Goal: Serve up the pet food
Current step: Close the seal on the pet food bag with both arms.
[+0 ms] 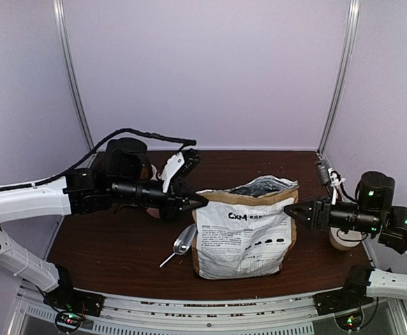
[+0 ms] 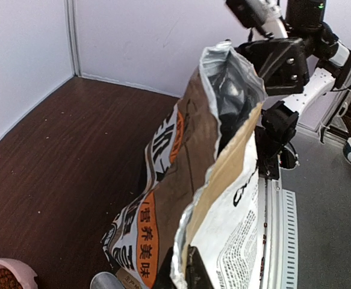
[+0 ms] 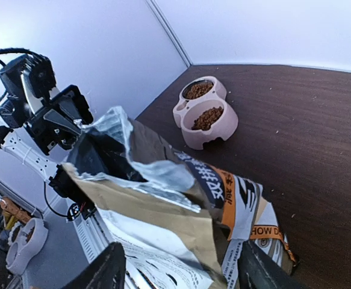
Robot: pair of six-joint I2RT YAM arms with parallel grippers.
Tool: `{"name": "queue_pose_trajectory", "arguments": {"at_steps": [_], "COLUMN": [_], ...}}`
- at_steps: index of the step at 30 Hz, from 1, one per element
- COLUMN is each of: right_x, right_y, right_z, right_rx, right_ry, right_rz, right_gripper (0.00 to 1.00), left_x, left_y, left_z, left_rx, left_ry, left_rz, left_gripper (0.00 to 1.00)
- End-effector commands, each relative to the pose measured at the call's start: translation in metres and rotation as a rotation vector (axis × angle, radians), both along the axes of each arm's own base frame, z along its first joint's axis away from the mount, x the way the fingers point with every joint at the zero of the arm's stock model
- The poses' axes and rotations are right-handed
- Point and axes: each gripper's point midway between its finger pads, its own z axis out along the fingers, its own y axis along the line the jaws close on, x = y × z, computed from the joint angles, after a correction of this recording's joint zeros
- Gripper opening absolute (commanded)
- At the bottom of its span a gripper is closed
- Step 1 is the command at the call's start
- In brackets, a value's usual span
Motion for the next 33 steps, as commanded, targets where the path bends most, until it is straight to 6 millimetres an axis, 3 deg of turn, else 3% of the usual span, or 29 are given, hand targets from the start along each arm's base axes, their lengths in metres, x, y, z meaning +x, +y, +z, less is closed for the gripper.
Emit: {"name": "queue_pose_trajectory", "arguments": {"at_steps": [1,9,15,20,25,26,28,29,30,31,33], "right_x": [0.004,0.004,0.016,0.03,0.03,0.031,0.035,0.038,0.041,0.045,0.044], "right_y": [-0.021,-0.017,0.002,0.021,0.037,0.039,0.04,0.038,0.035,0.03,0.022], "right_z": [0.03,0.041,0.051,0.043,0.046,0.047,0.049,0.048,0.048,0.049,0.06], "right_rx": [-0.04,-0.085,-0.09,-0.161,-0.114,-0.105,-0.102,-0.115,-0.133,-0.159,-0.176], "right_ry": [-0.151,-0.328,-0.414,-0.406,-0.42,-0.426,-0.418,-0.403,-0.387,-0.365,-0.375], "right_rz": [-0.057,0.037,0.135,0.214,0.286,0.287,0.274,0.256,0.232,0.196,0.162], "right_gripper": [0.73,0.88,0.88,0.9,0.87,0.82,0.55,0.37,0.1,0.0,0.0], "left_x": [0.023,0.025,0.026,0.027,0.03,0.03,0.031,0.03,0.029,0.029,0.027], "left_y": [0.02,0.026,0.025,0.024,0.023,0.024,0.026,0.027,0.029,0.031,0.037], "left_z": [0.035,0.029,0.034,0.033,0.032,0.032,0.033,0.035,0.038,0.042,0.051], "left_rx": [-0.134,-0.163,-0.17,-0.153,-0.137,-0.135,-0.138,-0.139,-0.143,-0.146,-0.15], "left_ry": [0.002,0.07,0.063,0.061,0.054,0.053,0.045,0.041,0.035,0.026,0.01], "left_rz": [0.198,0.245,0.248,0.245,0.252,0.256,0.263,0.264,0.263,0.265,0.269], "left_gripper": [0.0,0.0,0.0,0.0,0.0,0.0,0.0,0.0,0.0,0.0,0.0]}}
